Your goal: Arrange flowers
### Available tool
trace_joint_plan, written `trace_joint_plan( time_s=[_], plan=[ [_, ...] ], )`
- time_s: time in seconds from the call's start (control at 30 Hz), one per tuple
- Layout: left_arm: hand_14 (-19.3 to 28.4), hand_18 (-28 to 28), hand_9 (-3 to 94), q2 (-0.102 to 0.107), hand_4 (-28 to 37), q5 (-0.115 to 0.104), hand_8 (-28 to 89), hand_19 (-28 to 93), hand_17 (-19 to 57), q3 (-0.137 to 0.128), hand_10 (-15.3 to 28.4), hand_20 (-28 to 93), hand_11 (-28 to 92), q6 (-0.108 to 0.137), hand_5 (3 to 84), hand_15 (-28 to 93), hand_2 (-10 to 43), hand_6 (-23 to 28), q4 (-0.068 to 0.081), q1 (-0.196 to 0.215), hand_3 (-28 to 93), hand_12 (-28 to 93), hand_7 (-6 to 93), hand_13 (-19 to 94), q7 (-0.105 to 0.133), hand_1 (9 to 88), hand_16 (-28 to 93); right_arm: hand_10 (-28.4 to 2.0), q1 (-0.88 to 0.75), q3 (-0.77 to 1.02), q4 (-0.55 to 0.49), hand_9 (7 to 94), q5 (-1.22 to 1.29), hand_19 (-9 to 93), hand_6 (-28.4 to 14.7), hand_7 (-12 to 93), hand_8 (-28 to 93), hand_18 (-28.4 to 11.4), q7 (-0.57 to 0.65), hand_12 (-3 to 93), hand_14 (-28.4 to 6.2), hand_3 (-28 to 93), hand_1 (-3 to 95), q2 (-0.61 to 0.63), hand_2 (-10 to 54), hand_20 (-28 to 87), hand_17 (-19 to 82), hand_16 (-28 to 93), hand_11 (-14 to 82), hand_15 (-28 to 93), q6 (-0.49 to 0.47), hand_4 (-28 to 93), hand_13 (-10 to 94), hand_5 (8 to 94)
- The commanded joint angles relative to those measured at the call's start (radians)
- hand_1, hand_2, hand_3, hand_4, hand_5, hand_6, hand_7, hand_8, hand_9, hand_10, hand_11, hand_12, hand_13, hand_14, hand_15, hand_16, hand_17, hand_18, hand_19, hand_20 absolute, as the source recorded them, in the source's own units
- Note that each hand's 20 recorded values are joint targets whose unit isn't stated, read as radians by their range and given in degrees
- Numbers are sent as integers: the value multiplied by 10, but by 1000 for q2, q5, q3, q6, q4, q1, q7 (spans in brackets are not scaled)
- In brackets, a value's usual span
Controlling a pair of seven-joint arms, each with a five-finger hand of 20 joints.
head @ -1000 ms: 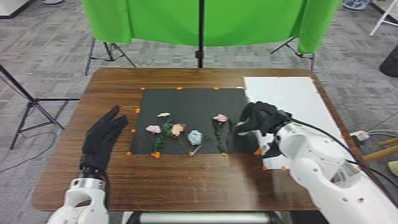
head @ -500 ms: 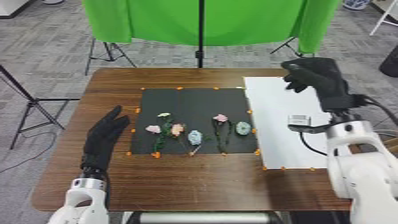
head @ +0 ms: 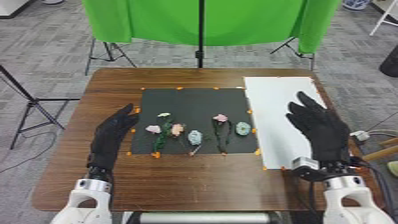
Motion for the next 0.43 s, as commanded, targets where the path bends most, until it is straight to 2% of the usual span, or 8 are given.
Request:
trace_joint_plan(
  time_s=[0.03, 0.2, 0.33, 0.37, 0.43],
  plan=[
    [155, 130, 435, -1, -231, -4, -53, 34, 31, 9, 128, 193, 151, -20, 440, 90, -41, 24, -8, 6, 672, 154, 91, 329, 9, 220, 52, -138, 14, -9, -1, 434, -30, 12, 11, 86, -70, -134, -10, 130, -106, 720, 38, 16, 48, 275, 181, 95, 53, 105, -9, -175, 310, 405],
    [154, 132, 435, -1, -232, -6, -54, 36, 30, 16, 128, 193, 150, -18, 440, 90, -41, 25, -2, -8, 675, 154, 91, 328, 10, 219, 53, -140, 21, -14, 3, 447, -27, 14, 9, 88, -72, -139, -6, 133, -110, 719, 41, 13, 49, 277, 187, 96, 55, 111, -19, -173, 316, 411],
    [155, 133, 435, 1, -232, -3, -53, 37, 29, 10, 127, 193, 151, -13, 440, 90, -40, 25, -9, 2, 675, 155, 91, 329, 11, 218, 53, -139, 23, -21, 2, 454, -16, 13, 8, 89, -72, -141, 1, 134, -110, 720, 41, 20, 49, 278, 191, 95, 56, 112, -24, -170, 320, 416],
    [155, 133, 435, 1, -233, -3, -54, 37, 29, 11, 127, 193, 150, -4, 438, 90, -40, 25, -10, 3, 675, 155, 89, 329, 13, 219, 53, -139, 21, -27, 1, 458, -19, 13, 5, 89, -73, -139, -1, 133, -108, 720, 41, 23, 48, 277, 192, 94, 56, 112, -11, -170, 321, 420],
    [155, 133, 435, -5, -233, -5, -53, 38, 29, 11, 127, 194, 150, -1, 430, 90, -40, 23, -8, 1, 676, 154, 87, 329, 13, 219, 53, -141, 15, -30, -3, 460, -14, 12, 2, 88, -75, -137, -1, 132, -103, 720, 42, 16, 49, 276, 193, 90, 55, 110, -5, -170, 321, 424]
  ],
)
